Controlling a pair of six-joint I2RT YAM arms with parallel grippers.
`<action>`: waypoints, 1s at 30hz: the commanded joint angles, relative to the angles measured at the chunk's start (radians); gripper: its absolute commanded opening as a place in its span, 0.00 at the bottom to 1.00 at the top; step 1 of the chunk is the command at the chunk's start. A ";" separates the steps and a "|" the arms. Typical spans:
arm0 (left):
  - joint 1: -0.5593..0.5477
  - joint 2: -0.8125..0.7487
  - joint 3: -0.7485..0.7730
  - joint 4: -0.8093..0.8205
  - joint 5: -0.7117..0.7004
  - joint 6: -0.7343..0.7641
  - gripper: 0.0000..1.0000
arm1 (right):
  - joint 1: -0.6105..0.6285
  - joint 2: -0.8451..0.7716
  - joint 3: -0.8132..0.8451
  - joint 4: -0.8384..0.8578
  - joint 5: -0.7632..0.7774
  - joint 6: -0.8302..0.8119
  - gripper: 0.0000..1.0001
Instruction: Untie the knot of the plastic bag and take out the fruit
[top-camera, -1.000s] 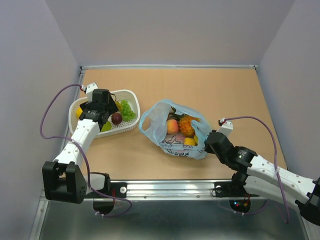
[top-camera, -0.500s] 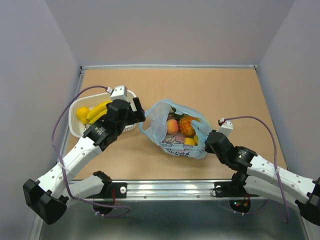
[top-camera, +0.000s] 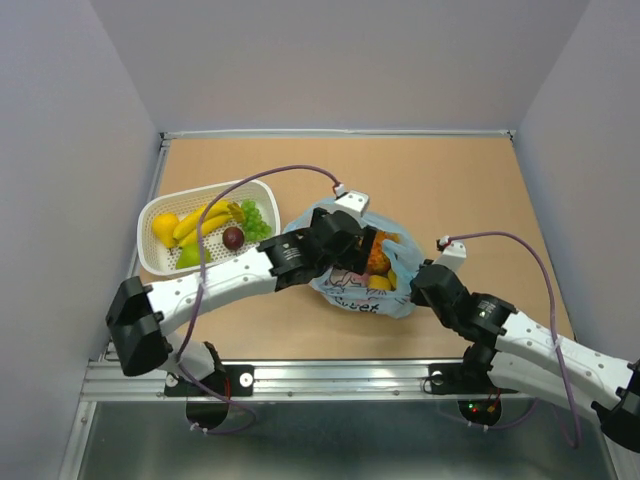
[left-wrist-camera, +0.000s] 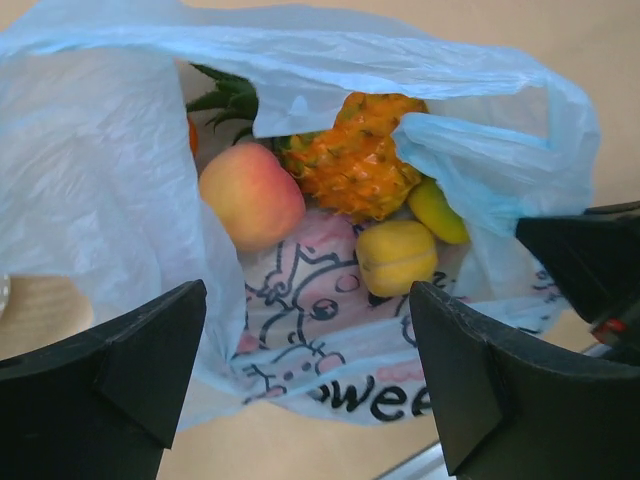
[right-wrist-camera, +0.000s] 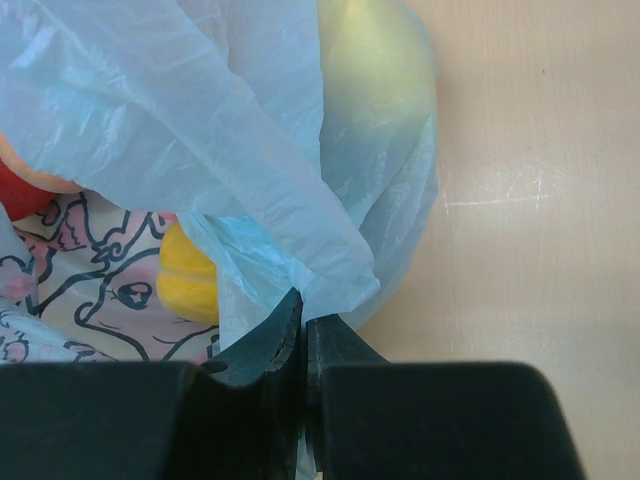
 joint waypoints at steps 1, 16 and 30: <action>-0.002 0.108 0.098 -0.013 -0.018 0.317 0.93 | -0.006 -0.036 0.017 0.033 0.002 -0.030 0.08; 0.049 0.468 0.220 -0.019 -0.003 0.672 0.94 | -0.006 -0.080 0.010 0.032 -0.030 -0.037 0.08; 0.062 0.507 0.223 -0.008 0.035 0.623 0.44 | -0.004 -0.079 0.007 0.035 -0.024 -0.042 0.08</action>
